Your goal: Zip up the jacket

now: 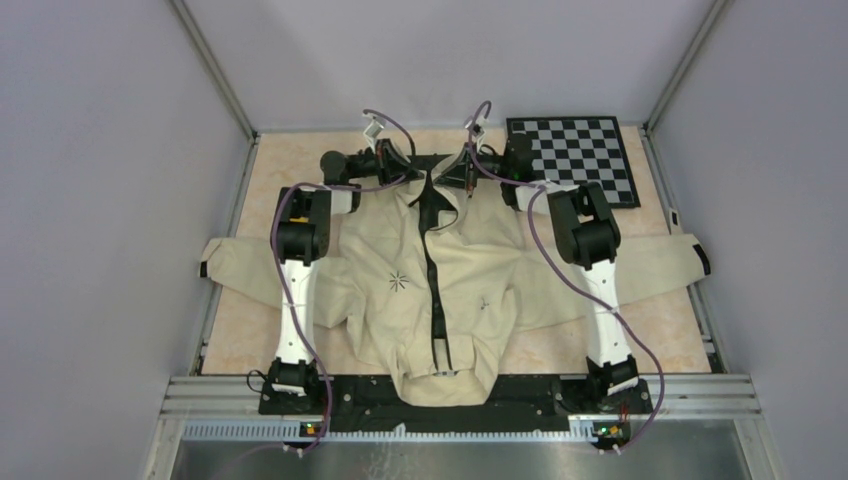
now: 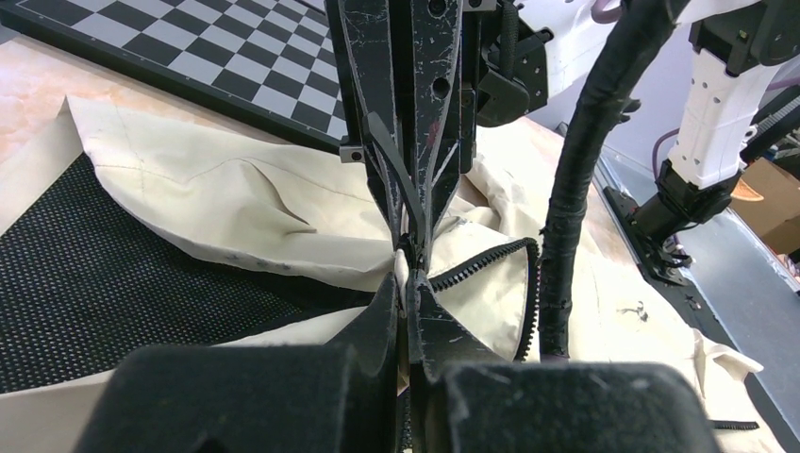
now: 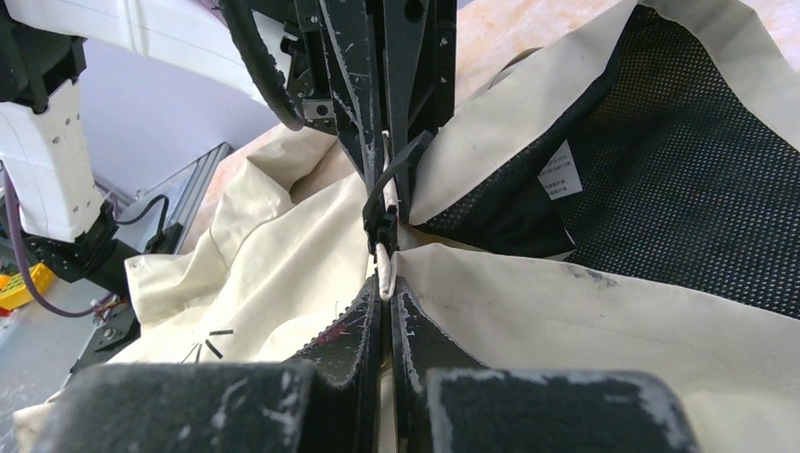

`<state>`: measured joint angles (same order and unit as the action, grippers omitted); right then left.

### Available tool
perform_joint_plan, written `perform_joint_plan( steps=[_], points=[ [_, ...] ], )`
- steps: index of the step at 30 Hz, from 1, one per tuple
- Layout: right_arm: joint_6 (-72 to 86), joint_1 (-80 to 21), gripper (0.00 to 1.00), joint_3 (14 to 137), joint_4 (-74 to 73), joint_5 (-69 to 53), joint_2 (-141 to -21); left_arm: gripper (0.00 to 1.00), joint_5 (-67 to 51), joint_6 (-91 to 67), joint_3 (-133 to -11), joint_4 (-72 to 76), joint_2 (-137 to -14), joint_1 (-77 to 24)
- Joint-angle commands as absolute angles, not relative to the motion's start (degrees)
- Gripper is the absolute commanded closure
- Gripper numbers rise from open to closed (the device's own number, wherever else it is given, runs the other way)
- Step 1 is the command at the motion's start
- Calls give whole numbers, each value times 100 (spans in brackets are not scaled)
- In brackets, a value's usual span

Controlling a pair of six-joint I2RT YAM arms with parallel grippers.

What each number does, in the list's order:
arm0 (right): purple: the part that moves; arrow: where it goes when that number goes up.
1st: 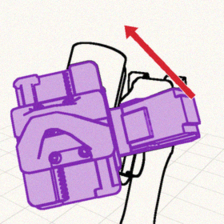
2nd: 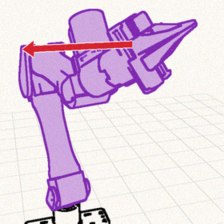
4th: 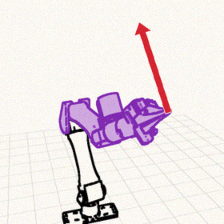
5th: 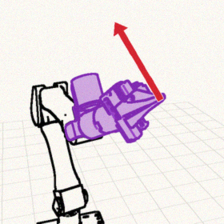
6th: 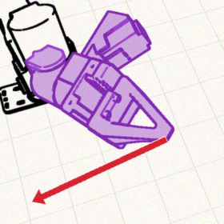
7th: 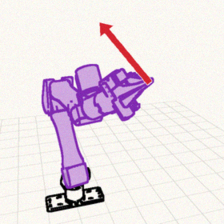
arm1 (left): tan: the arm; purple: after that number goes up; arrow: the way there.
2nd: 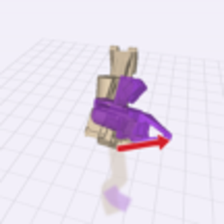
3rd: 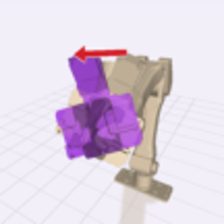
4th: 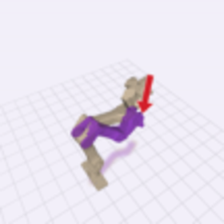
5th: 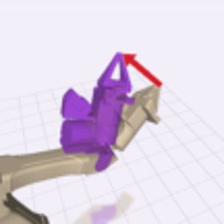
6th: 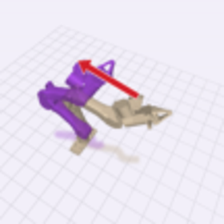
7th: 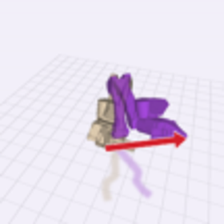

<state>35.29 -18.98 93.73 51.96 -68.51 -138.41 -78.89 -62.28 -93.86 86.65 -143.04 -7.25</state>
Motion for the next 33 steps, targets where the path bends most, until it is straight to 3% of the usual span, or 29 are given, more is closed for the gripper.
perform_joint_plan(
  steps=[1,13,20,33],
  points=[
    [3606,-1902,100,9631,5573,-6943,-13507,100,-8077,-6116,-9592,8772,-14323,-828],
    [3292,-1844,100,9676,4750,-6055,-13281,100,-8226,-6091,-9651,8702,-14347,-879],
    [3358,-1836,100,9698,4769,-6198,-13343,100,-8063,-6196,-9523,9004,-14283,-826],
    [4135,-1913,100,9570,6166,-6350,-13008,100,-8226,-5684,-9668,8097,-14363,-869]
  ],
)
